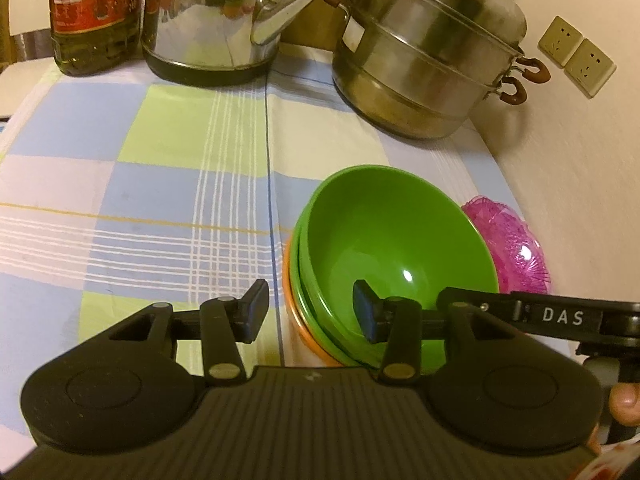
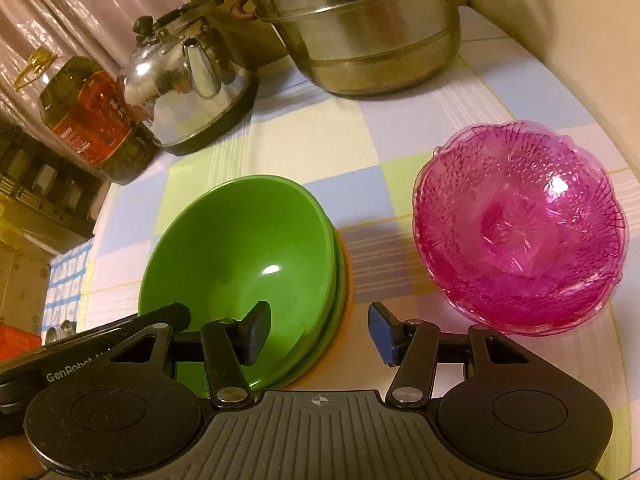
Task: Organize plates and bowls
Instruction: 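Lift the green and orange bowl stack with both grippers toward the pink plates, then lower the bowl stack onto the pink plate stack with both grippers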
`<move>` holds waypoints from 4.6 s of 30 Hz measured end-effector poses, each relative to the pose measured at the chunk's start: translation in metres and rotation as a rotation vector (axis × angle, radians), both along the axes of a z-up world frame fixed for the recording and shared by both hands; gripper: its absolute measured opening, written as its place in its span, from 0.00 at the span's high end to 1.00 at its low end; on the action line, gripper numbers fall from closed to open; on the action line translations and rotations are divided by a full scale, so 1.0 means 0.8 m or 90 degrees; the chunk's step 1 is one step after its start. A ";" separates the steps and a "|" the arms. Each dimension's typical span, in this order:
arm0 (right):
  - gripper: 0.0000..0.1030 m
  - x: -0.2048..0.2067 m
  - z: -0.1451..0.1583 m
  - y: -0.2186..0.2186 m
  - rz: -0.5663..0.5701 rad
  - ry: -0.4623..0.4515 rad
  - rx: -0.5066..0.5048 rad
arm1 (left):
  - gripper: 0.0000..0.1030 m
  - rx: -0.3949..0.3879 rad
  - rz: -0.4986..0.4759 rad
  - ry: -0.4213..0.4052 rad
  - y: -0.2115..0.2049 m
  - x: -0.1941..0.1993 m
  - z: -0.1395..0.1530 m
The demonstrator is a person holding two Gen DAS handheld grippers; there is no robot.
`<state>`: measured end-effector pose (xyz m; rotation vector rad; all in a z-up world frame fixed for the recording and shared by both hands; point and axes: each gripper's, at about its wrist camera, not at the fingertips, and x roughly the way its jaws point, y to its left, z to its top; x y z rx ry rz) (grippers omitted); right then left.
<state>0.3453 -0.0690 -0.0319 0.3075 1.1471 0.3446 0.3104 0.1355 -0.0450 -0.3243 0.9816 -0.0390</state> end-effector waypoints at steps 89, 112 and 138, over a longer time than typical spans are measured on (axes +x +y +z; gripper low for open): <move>0.77 -0.167 0.000 -0.054 -0.077 0.037 -0.053 | 0.73 0.024 -0.108 0.050 -0.104 -0.135 -0.006; 0.77 -0.227 0.028 -0.168 -0.170 0.014 -0.047 | 0.73 0.029 -0.186 0.035 -0.218 -0.146 0.009; 0.77 -0.162 0.075 -0.198 -0.183 -0.031 -0.042 | 0.73 0.035 -0.200 -0.008 -0.247 -0.075 0.058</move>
